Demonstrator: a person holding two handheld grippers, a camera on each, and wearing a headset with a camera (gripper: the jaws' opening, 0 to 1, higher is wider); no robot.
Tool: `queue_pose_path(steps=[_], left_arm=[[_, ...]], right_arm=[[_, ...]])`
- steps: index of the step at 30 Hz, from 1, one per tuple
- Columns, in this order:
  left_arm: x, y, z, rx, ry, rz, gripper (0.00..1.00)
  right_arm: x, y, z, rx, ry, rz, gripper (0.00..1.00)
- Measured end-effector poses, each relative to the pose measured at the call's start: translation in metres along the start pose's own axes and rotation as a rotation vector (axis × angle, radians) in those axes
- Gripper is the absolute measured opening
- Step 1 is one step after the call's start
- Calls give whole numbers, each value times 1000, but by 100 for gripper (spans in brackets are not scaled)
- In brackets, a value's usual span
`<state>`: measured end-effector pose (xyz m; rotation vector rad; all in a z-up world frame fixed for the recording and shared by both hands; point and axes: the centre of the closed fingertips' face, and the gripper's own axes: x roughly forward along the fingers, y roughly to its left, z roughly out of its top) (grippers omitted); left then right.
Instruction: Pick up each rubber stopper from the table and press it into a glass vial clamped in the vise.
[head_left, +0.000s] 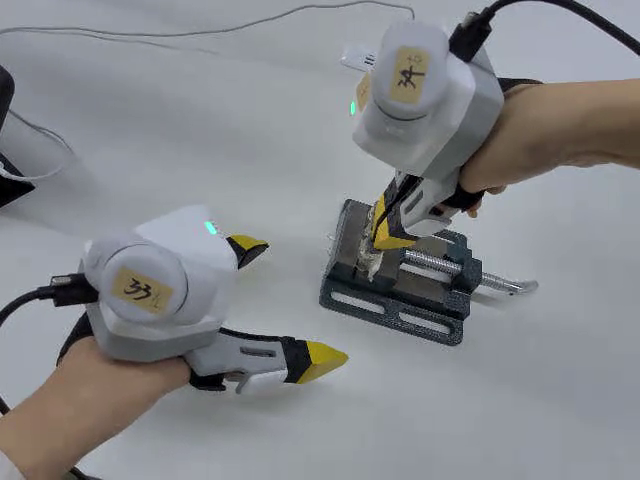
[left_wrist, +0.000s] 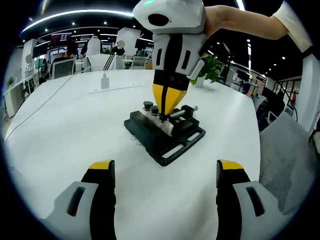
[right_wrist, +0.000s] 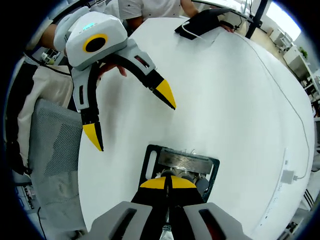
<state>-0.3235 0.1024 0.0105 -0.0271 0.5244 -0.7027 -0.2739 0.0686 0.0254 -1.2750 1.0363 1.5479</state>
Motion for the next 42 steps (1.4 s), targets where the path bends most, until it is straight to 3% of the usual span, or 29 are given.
queue_pose_path(steps=[6, 9, 10, 11, 19, 22, 32, 34, 36, 41, 42], left_arm=[[2, 0, 4, -1, -13, 3, 81], [3, -2, 7, 1, -15, 1, 81], [3, -2, 9, 4, -18, 2, 81], [3, -2, 10, 3, -22, 2, 81], [-2, -1, 20, 16, -30, 15, 81], [-7, -1, 26, 28, -39, 24, 81], [-24, -4, 37, 57, -59, 53, 81], [-25, -5, 39, 57, -62, 54, 81], [-27, -7, 41, 63, -67, 58, 81], [-27, -12, 43, 70, -76, 54, 81], [-26, -13, 43, 67, -76, 52, 81]], right_arm=[[0, 1, -1, 10, -20, -29, 0], [0, 1, -1, 54, -26, -27, 0], [0, 2, -1, 32, -23, -27, 0], [0, 2, -1, 62, -25, -26, 0], [1, 2, 0, 48, 21, -26, 0], [0, 2, -2, 85, 20, -19, 0], [-1, 1, -3, 144, -28, -42, 0], [-1, 2, -3, 110, -34, -60, 0], [-2, 3, -3, 140, -61, -72, 0], [-2, 3, -3, 129, -130, -146, 0], [-2, 2, -3, 176, -163, -169, 0]])
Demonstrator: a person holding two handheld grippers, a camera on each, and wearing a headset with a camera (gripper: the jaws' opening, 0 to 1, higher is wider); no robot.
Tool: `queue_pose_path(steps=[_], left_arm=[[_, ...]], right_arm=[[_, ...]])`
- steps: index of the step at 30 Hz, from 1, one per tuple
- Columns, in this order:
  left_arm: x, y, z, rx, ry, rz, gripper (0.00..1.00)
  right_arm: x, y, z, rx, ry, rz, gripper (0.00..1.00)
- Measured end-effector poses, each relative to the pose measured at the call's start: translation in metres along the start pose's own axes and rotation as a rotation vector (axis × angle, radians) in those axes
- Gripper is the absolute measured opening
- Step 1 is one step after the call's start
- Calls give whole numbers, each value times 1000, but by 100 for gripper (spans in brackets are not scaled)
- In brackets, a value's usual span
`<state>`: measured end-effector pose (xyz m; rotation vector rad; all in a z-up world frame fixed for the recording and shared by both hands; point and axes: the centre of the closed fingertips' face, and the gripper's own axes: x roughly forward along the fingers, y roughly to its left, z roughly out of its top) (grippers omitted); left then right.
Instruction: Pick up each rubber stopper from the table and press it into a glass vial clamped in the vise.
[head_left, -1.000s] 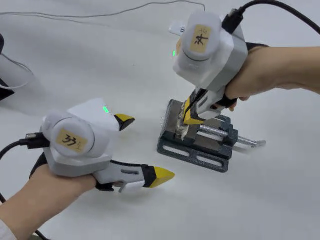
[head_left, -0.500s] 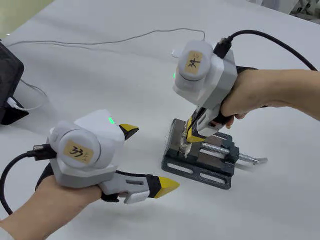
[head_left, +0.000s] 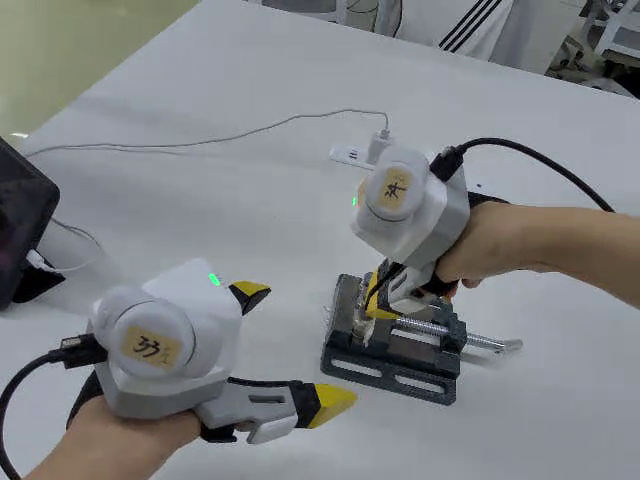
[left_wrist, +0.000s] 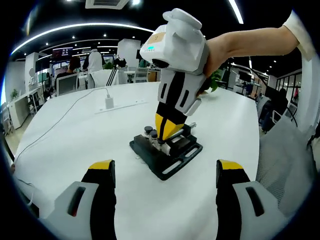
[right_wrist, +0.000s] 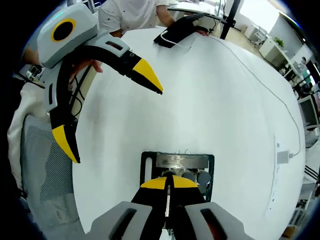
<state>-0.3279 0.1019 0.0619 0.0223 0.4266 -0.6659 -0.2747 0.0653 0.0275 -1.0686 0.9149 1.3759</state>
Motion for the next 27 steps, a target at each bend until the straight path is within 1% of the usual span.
queue_pose_path(steps=[1, 2, 4, 6, 7, 10, 12, 14, 15, 20, 22, 24, 27], left_arm=[[1, -1, 0, -1, 1, -2, 81], [2, -4, -1, -2, 1, -5, 81], [3, -7, -1, 3, 4, -12, 81], [4, -8, 0, 5, 5, -20, 81], [5, -9, 0, 8, 8, -22, 81], [6, -8, 0, 10, 14, -23, 81], [6, -8, 2, 18, 14, -25, 81], [5, -8, 3, 21, 17, -26, 81], [5, -8, 3, 23, 17, -25, 81], [3, -7, 2, 32, 25, -28, 81], [3, -7, 2, 32, 26, -27, 81], [2, -6, 2, 33, 27, -25, 81], [1, -6, 1, 31, 29, -21, 81]], right_arm=[[0, 0, -1, -28, -10, -8, 0], [0, 0, 0, -7, -36, -23, 0], [-1, 0, -1, 14, -59, -31, 0], [0, 0, -1, -9, -51, -36, 0], [0, -1, 0, 11, -47, -39, 0], [0, -1, 0, 4, -32, -46, 0], [0, -1, 0, 2, -32, -50, 0], [-1, -2, 0, 19, -39, -53, 0], [-1, -2, 0, 6, -41, -52, 0], [-1, -3, 0, 15, -45, -58, 0], [-1, -3, 0, -3, -45, -62, 0], [-1, -3, 0, 4, -43, -64, 0], [-1, -3, 0, -14, -36, -70, 0]])
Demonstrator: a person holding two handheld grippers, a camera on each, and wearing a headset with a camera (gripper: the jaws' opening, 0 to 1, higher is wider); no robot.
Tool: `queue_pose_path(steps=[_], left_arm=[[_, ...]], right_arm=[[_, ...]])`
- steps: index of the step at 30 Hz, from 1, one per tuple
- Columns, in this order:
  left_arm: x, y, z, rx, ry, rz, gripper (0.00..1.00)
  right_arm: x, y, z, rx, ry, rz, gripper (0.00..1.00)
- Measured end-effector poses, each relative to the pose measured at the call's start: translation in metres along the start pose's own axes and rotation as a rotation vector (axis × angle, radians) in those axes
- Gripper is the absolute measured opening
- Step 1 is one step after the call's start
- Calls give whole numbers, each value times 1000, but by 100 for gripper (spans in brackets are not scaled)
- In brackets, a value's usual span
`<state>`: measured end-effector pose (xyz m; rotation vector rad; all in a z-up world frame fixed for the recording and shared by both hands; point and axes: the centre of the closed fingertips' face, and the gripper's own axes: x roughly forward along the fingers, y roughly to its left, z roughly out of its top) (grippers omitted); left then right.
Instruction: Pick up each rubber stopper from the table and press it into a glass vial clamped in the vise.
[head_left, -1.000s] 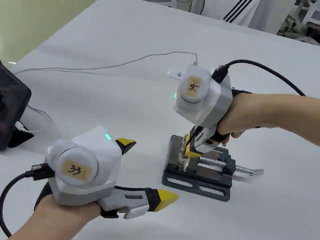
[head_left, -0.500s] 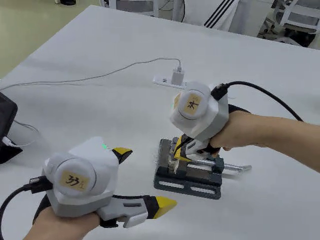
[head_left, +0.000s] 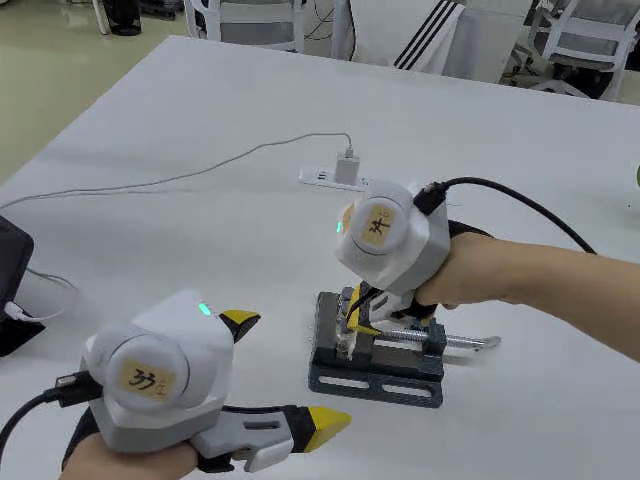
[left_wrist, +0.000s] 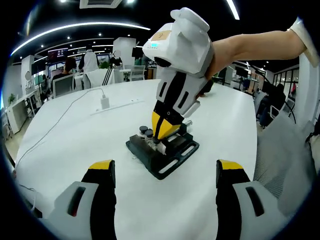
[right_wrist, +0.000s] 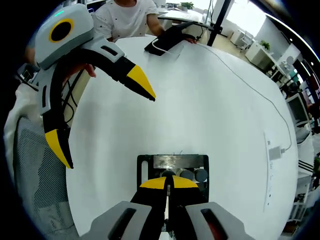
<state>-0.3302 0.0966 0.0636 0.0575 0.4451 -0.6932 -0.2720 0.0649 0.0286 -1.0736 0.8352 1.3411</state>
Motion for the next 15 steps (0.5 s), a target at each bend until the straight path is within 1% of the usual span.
queue_pose_path(steps=[5, 10, 12, 13, 15], left_arm=[[-3, 1, -2, -1, 2, 8, 81], [-6, 2, -3, -1, 7, 13, 81], [-6, 2, -4, -2, 9, 15, 81], [-6, 3, -4, 0, 11, 14, 81], [-6, 3, -6, 1, 16, 14, 81]], right_arm=[[-1, -1, 0, 2, -2, -7, 0], [-3, -1, -3, 35, -9, -9, 0], [-6, 0, -3, 61, -26, -7, 2], [-8, 1, -3, 79, -49, -11, 3], [-13, 1, -5, 114, -78, -21, 6]])
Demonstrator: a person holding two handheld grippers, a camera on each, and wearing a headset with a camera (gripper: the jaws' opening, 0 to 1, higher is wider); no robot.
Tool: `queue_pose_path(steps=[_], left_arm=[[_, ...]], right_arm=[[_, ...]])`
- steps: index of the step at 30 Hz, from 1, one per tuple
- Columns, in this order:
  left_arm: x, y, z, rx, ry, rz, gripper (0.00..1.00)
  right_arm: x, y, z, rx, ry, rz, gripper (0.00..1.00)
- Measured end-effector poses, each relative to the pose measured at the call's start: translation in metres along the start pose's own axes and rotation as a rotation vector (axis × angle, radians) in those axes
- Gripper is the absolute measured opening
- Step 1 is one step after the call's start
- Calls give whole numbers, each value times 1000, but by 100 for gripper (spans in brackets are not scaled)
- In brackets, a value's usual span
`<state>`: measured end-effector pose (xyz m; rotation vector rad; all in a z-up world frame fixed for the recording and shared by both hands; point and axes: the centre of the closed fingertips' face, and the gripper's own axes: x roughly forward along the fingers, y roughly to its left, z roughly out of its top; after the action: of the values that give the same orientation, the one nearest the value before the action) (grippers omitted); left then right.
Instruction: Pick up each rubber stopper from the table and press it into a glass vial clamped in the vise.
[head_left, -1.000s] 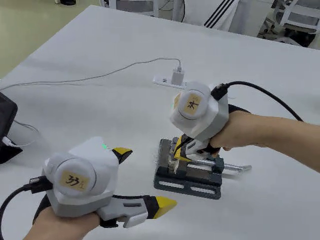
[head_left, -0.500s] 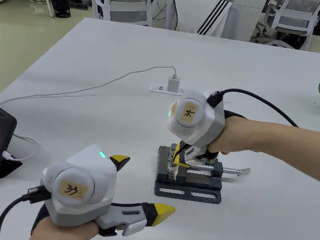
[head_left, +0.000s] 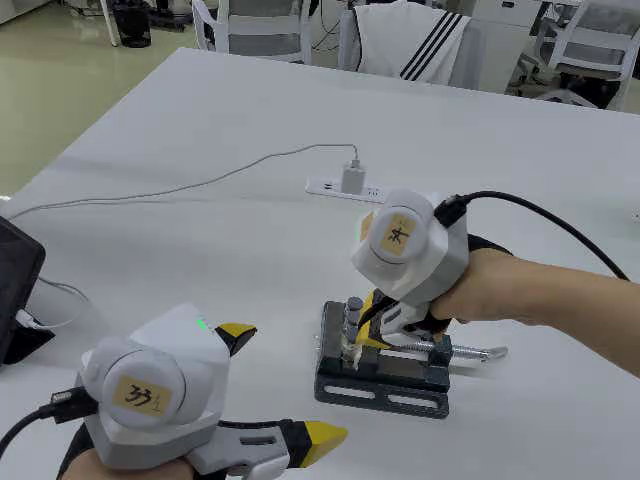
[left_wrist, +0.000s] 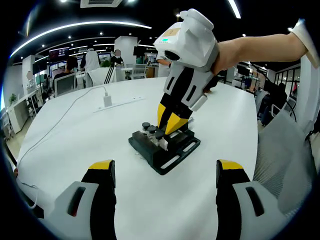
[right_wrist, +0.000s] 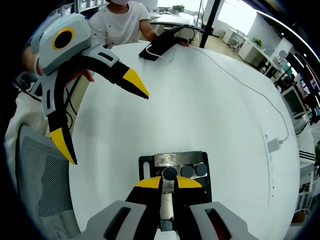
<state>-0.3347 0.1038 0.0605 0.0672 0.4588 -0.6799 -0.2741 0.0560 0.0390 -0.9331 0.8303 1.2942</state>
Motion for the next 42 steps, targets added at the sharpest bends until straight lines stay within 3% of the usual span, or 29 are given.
queue_pose_path(steps=[2, 6, 10, 14, 18, 22, 33, 38, 42], left_arm=[[0, 0, -1, 2, 4, 0, 81], [0, 1, -1, 8, 7, -3, 81], [1, 2, -1, 13, 10, -7, 82], [0, 3, -2, 18, 13, -11, 82], [-1, 4, -3, 13, 13, -14, 82], [-3, 6, -4, 14, 14, -11, 83], [-7, 8, -9, 19, 23, -10, 87], [-6, 6, -10, 22, 22, -18, 94], [-6, 6, -13, 23, 33, -14, 99]], right_arm=[[-3, 0, -1, 58, -31, -12, 13], [-9, 2, -11, 127, -87, -29, 34], [-10, 4, -18, 260, -182, -65, 48], [-9, 12, -33, 278, -190, -74, 58], [-15, 19, -43, 335, -240, -97, 67], [-22, 28, -60, 354, -262, -112, 74], [-36, 55, -112, 513, -315, -174, 83], [-32, 64, -124, 567, -333, -181, 88], [-32, 63, -119, 609, -378, -188, 92]])
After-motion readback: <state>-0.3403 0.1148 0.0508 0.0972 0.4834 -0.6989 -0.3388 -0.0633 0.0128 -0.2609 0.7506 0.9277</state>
